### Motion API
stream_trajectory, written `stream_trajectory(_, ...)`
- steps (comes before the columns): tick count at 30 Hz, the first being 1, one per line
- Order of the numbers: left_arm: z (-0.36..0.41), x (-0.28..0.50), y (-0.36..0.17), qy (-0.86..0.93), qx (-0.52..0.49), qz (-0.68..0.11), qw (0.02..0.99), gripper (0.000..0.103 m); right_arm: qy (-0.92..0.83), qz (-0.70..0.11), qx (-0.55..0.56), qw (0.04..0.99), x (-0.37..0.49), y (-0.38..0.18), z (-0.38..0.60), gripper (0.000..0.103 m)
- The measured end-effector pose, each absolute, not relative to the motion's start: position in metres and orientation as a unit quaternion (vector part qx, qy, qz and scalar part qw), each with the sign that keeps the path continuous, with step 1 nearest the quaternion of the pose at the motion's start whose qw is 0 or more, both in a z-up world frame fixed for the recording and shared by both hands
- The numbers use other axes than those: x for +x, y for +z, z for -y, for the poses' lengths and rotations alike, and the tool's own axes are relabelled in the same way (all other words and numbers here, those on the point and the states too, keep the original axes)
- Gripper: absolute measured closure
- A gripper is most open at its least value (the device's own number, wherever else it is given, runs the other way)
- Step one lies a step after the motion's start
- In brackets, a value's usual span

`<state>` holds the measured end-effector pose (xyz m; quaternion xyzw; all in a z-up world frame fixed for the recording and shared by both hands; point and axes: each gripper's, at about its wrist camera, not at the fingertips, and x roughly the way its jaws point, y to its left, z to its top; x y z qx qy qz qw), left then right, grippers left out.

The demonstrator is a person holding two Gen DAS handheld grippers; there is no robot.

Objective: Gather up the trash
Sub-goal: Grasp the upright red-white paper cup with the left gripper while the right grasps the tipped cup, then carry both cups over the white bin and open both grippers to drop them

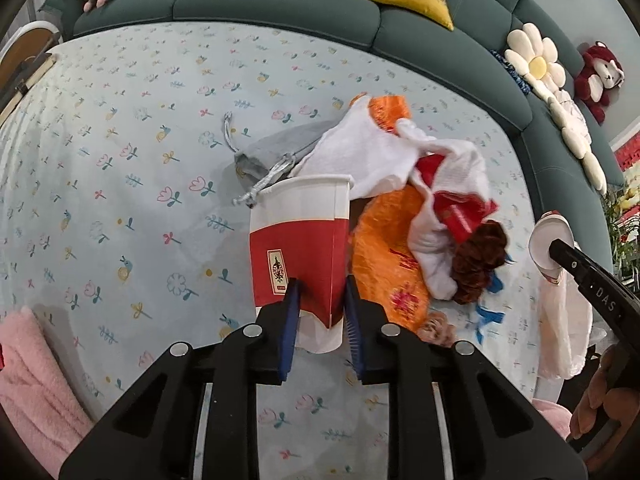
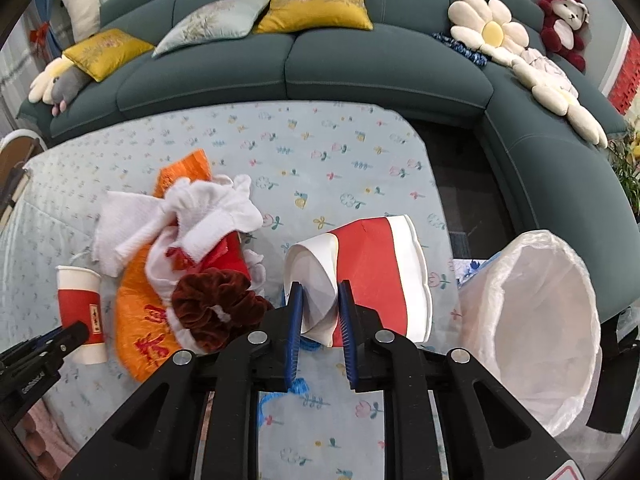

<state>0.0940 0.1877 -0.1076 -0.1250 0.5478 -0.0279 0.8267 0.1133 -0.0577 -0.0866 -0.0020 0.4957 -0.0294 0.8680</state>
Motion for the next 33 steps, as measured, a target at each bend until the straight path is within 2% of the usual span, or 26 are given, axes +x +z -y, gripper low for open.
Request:
stream_trajectory(18,-0.091,0.052,-0.025,-0.119,-0.071,-0.494,0.859,0.082,-0.043,-0.43,0.027,0.901,0.046,-0.016,0.107,0.086)
stream_trajectory(33,0.042,0.041,0.006,-0.232,-0.006,-0.472,0.851,0.081,-0.099,-0.41,0.065,0.904,0.007,-0.008,0.199,0.086)
